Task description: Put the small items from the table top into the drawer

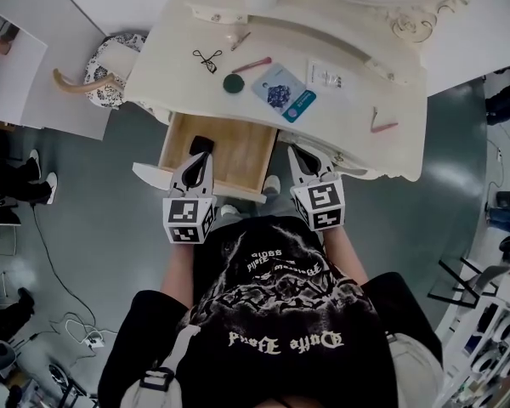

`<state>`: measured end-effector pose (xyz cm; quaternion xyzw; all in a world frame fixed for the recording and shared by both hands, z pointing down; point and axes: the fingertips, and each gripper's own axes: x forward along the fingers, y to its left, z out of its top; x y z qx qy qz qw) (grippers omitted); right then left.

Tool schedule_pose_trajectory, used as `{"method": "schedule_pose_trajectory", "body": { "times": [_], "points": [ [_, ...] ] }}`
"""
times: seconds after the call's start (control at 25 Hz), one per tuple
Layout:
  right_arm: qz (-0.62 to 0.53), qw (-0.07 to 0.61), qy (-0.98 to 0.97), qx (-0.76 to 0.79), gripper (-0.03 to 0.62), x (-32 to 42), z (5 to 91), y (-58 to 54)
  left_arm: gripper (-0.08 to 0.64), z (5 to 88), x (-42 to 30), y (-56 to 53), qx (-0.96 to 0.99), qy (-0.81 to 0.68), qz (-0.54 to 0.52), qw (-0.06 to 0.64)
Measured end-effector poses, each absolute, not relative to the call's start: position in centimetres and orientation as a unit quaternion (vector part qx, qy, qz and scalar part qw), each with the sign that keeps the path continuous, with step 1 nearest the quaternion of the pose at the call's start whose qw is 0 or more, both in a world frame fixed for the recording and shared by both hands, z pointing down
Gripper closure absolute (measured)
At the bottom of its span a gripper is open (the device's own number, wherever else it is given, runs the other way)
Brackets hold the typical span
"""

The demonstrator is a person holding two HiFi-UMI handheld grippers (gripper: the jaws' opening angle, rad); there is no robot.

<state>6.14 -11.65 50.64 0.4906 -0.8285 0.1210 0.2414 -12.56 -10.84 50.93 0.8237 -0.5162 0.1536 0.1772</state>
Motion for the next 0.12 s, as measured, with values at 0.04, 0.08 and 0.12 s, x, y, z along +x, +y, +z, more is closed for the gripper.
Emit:
{"method": "schedule_pose_trajectory", "body": {
  "times": [0.04, 0.08, 0.12],
  "points": [
    [0.122, 0.241, -0.829, 0.490, 0.581, 6.05, 50.69, -11.62, 0.545, 50.96, -12.52, -10.82, 0.824, -0.515, 0.154, 0.177],
    [0.123, 0.241, -0.829, 0.490, 0.583, 5.99, 50.77, -11.56, 0.545, 51.00, -12.48, -10.78, 0.825, -0.514, 0.154, 0.177],
    [0.124, 0.242, -0.829, 0.489, 0.581, 5.93, 50.85, -11.49, 0.545, 51.04, -12.43, -10.72, 0.825, -0.513, 0.154, 0.177]
  ]
}}
